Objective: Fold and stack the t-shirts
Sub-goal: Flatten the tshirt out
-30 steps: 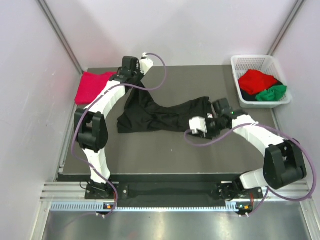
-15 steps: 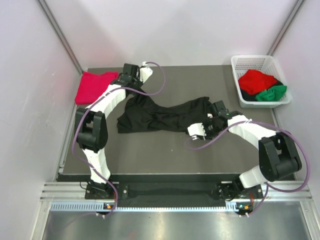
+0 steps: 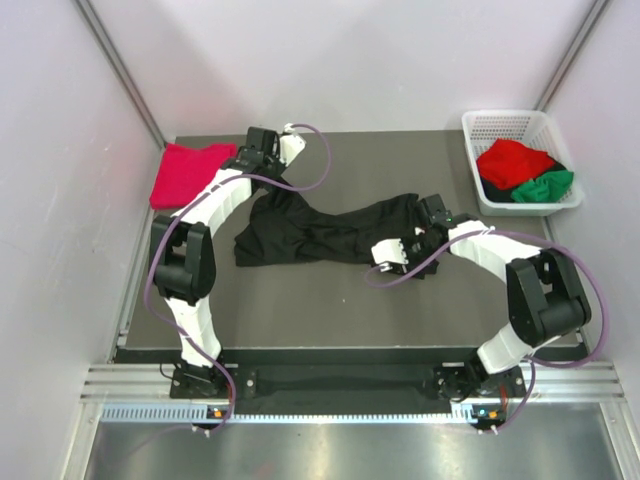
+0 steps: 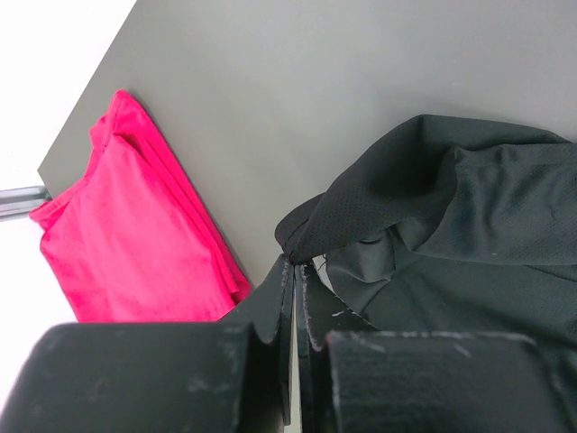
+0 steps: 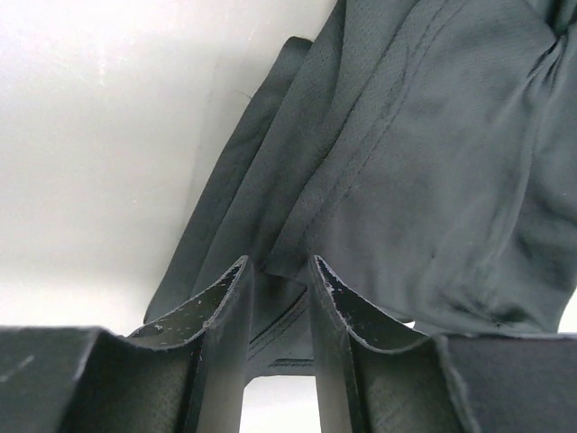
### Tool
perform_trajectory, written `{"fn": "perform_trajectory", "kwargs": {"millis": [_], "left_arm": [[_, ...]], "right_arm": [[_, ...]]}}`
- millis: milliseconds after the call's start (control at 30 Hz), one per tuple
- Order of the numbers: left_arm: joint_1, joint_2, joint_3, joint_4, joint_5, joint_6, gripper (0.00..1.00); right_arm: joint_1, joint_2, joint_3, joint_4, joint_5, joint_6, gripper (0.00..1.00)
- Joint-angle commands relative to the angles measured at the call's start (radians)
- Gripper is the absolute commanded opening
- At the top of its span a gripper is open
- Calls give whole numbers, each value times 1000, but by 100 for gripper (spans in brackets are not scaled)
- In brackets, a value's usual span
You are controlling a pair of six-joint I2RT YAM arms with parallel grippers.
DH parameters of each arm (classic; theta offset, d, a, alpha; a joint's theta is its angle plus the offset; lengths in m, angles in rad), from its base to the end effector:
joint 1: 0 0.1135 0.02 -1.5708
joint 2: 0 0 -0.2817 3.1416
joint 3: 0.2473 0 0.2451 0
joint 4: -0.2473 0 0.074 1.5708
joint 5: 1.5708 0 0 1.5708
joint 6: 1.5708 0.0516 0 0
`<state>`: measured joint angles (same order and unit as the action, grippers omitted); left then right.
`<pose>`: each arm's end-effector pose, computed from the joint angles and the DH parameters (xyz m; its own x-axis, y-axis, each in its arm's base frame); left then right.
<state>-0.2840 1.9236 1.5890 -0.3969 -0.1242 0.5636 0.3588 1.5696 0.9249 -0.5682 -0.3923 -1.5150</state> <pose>0.4383 -0.1213 0.2728 -0.4408 0.6809 -0.5849 0.5028 0.7271 0.4675 0.2630 0.1197 0.1864 0.4003 -0.8352 -0.3771 -0.9007 -0.2827 -0.3298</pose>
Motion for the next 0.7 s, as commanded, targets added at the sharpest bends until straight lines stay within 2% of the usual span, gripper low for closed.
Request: {"fn": "perform_trajectory", "kwargs": {"millis": [0,200,433,667], "left_arm": [[0,12,32,23,-12,4,0],[0,26,49,24,-15,5,0],[-3,34,58,21,-14,4,0],[-3,32,57,26,-12,5,0]], "right_arm": [[-3,10,43,-9,-23,-10,31],[-3,24,54,-4,-16,2,28],[-3,36,71,25,-8,42,15],[-4,21,109,25,3,94,9]]}}
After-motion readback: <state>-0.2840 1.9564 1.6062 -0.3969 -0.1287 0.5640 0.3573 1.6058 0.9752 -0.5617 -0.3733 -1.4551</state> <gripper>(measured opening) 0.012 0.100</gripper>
